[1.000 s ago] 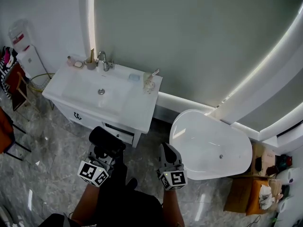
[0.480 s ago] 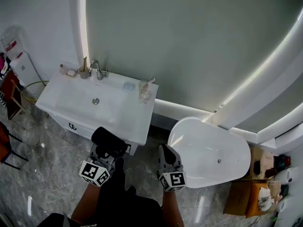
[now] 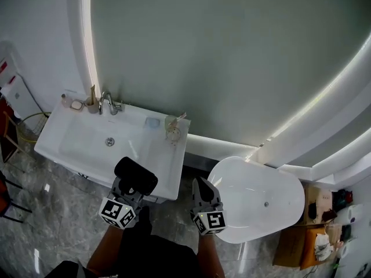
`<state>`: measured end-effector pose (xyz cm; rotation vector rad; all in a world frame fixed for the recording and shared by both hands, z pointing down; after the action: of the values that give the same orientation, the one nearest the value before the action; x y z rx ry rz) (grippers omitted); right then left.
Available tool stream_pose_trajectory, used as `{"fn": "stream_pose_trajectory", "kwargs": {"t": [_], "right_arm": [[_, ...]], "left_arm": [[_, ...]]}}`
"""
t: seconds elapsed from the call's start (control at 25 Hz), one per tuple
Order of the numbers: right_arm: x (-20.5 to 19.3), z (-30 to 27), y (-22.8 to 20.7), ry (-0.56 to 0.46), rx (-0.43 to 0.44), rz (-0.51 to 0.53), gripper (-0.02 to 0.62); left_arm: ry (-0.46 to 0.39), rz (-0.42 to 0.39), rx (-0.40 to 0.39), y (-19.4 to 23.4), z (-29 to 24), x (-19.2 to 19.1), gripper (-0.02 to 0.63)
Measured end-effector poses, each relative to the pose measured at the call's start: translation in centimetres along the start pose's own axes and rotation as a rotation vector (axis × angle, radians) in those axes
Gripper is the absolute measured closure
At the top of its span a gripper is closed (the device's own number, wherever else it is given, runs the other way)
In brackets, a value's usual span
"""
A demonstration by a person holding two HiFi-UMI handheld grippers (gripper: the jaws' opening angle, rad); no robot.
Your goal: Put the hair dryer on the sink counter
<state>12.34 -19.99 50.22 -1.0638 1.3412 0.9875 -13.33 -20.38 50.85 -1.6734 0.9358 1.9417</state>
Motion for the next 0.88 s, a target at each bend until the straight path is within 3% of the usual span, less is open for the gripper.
{"fn": "stream_pose_trajectory", "kwargs": {"t": [0.44,0.88], "right_arm": [[-0.5,-7.8,1.8,0.016,-0.052,-0.011,0.565],[0.2,-10.3,-1.3,0.015,-0.049,0.017,0.565]], "left_arm": [[0.012,-0.009,-0.051,8.1,-4.1,1.6,0.393],[0.014,-0.002,-0.047,9.1,-7.9,1.7,0.393]]}}
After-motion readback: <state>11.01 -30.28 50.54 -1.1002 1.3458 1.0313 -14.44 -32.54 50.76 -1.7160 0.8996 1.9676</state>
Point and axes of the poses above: the fingertips, and each gripper's own axes: z backward along the fingers, y to its left, x out of its top, the point moved 7 cm from there along z, backward along the fingers, and after that the axes turned 12 degrees about -x, right-handed, at the moved point
